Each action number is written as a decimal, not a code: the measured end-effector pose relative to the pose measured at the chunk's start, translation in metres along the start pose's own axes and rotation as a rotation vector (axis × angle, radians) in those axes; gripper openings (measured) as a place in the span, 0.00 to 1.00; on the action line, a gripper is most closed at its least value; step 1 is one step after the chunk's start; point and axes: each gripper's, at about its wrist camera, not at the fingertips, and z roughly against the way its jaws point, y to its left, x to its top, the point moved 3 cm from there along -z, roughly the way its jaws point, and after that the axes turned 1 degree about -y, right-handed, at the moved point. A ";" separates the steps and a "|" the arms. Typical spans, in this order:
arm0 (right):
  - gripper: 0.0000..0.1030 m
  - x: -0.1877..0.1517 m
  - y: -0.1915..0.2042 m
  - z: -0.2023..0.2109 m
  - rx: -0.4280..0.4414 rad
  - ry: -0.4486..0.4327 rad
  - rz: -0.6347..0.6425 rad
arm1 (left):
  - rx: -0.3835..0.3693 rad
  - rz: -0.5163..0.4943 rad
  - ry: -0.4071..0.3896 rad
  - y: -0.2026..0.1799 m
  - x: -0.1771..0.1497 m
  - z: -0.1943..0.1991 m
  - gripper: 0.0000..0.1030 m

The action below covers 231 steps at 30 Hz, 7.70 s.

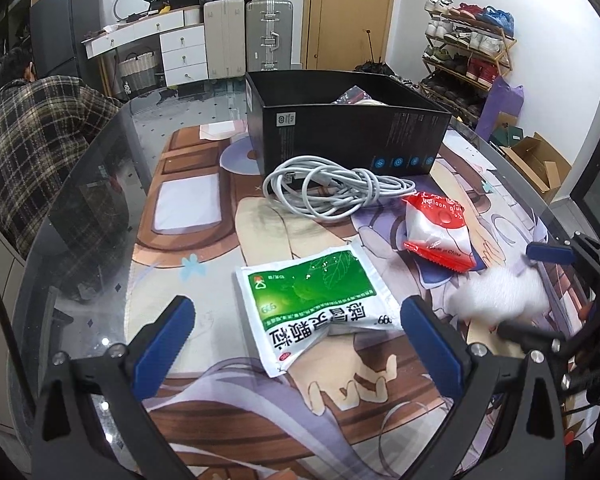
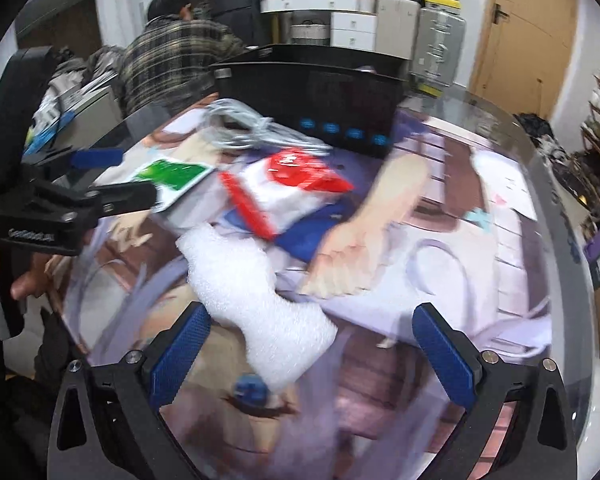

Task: Organize soft objects
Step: 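Grasp the white foam block with the right gripper while the left gripper grasps the green packet, then lift and carry the green packet and white foam over the black box with both grippers, then lower the packet and foam into the box and open both grippers, then move the right gripper to the red-and-white balloon glue bag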

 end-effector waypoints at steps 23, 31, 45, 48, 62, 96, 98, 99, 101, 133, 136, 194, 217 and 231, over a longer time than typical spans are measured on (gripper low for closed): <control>1.00 0.006 -0.001 -0.001 0.066 -0.032 -0.114 | -0.032 -0.009 0.044 -0.005 -0.001 -0.008 1.00; 0.99 0.015 0.011 -0.010 0.029 -0.043 -0.112 | -0.024 -0.019 0.066 -0.007 -0.003 -0.014 1.00; 0.99 0.018 0.012 -0.013 0.015 -0.045 -0.109 | -0.031 0.006 0.085 -0.007 0.000 -0.015 1.00; 0.99 0.017 0.012 -0.013 0.017 -0.048 -0.104 | -0.040 0.031 0.093 -0.005 0.004 -0.016 1.00; 0.99 0.016 0.012 -0.013 0.007 -0.066 -0.110 | 0.076 0.016 0.109 -0.010 0.007 -0.029 0.99; 0.89 0.018 0.019 0.004 0.013 -0.116 -0.075 | -0.028 0.003 -0.059 -0.010 0.011 0.019 0.51; 0.89 0.020 0.019 0.006 0.012 -0.123 -0.074 | -0.032 0.008 -0.069 -0.008 0.014 0.023 0.51; 0.89 0.021 0.019 0.008 0.011 -0.126 -0.073 | -0.032 0.009 -0.074 -0.008 0.015 0.025 0.51; 0.89 0.024 0.019 0.010 0.008 -0.133 -0.070 | -0.036 0.012 -0.083 -0.008 0.017 0.028 0.51; 0.89 0.095 0.012 0.045 -0.007 -0.278 -0.032 | -0.076 -0.046 -0.225 -0.026 0.090 0.058 0.51; 0.89 0.104 0.010 0.046 -0.008 -0.284 -0.027 | -0.077 -0.053 -0.231 -0.027 0.098 0.057 0.51; 0.89 0.217 -0.026 -0.088 -0.003 -0.172 0.191 | -0.025 -0.012 -0.112 0.004 0.161 -0.067 0.51; 0.99 0.202 -0.031 -0.044 -0.060 -0.227 0.181 | -0.048 -0.030 -0.119 -0.008 0.155 -0.053 0.79; 0.99 0.154 -0.038 -0.002 -0.006 -0.217 0.019 | -0.005 0.012 -0.147 0.009 0.121 -0.012 1.00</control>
